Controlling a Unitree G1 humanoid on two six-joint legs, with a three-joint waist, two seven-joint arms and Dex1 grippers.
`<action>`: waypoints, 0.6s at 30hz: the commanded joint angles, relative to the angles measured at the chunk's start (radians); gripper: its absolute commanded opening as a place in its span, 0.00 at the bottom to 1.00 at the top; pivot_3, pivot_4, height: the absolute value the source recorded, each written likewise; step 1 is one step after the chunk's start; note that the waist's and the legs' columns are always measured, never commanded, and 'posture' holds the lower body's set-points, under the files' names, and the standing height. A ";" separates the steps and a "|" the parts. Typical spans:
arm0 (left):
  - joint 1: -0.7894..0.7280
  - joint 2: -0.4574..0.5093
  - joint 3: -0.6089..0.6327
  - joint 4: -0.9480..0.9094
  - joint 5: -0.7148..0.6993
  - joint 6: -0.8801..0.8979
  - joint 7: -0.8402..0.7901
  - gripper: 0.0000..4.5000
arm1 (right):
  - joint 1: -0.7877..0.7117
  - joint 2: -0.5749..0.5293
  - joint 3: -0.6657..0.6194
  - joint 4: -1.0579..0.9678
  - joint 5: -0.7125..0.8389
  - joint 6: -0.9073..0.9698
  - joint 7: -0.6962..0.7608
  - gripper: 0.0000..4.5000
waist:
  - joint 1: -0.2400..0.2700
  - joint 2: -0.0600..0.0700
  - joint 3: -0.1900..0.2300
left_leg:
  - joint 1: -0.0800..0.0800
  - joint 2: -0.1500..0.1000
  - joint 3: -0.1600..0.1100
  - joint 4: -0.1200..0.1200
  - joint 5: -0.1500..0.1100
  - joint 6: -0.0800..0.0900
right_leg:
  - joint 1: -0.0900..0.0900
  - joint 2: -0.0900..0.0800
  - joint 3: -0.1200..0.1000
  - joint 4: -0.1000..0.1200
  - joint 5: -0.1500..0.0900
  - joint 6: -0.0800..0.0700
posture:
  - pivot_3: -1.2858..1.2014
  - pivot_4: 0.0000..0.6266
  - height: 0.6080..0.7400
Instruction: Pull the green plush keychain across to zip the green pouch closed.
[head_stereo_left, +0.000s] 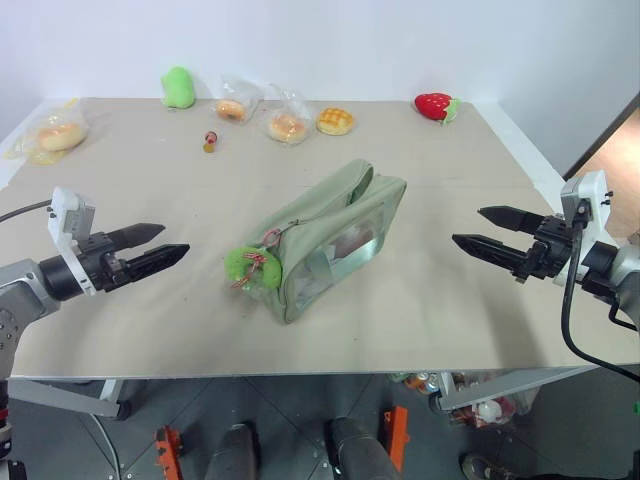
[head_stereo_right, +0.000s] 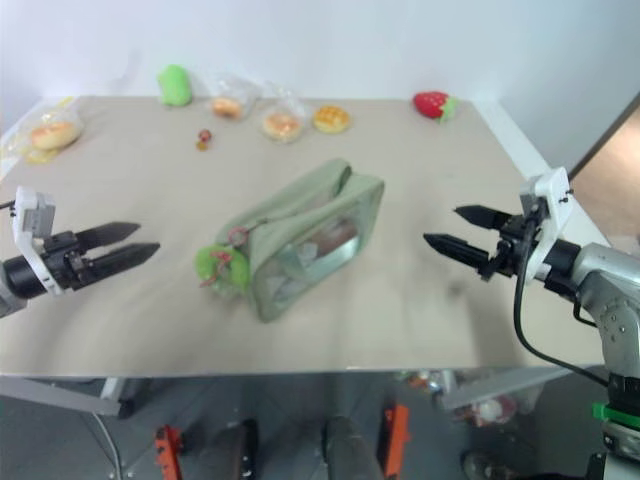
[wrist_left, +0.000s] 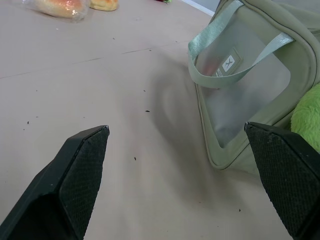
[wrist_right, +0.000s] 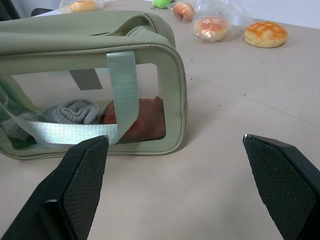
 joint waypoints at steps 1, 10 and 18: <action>-0.009 0.023 0.007 -0.009 0.007 -0.016 -0.020 1.00 | -0.051 -0.038 0.005 -0.011 -0.006 -0.016 0.027 0.99 | 0.000 0.000 0.000 | 0.000 0.000 0.000 0.000 0.000 0.000 | 0.000 0.000 0.000 0.000 0.000 0.000 | 0.52 0.24 1.00; -0.119 0.035 -0.044 -0.032 0.015 -0.035 -0.081 1.00 | -0.270 -0.107 0.159 0.019 -0.064 -0.073 0.189 0.99 | 0.000 0.000 0.000 | 0.000 0.001 0.003 0.001 0.000 0.000 | -0.002 0.000 0.001 0.001 0.001 -0.001 | 0.52 0.24 1.00; -0.365 0.042 -0.108 -0.027 -0.046 -0.004 -0.152 1.00 | -0.608 -0.067 0.390 0.152 -0.192 -0.211 0.415 0.99 | -0.002 0.001 0.000 | -0.001 0.001 0.004 0.000 0.000 0.000 | -0.004 0.000 0.001 0.002 0.001 0.000 | 0.52 0.24 1.00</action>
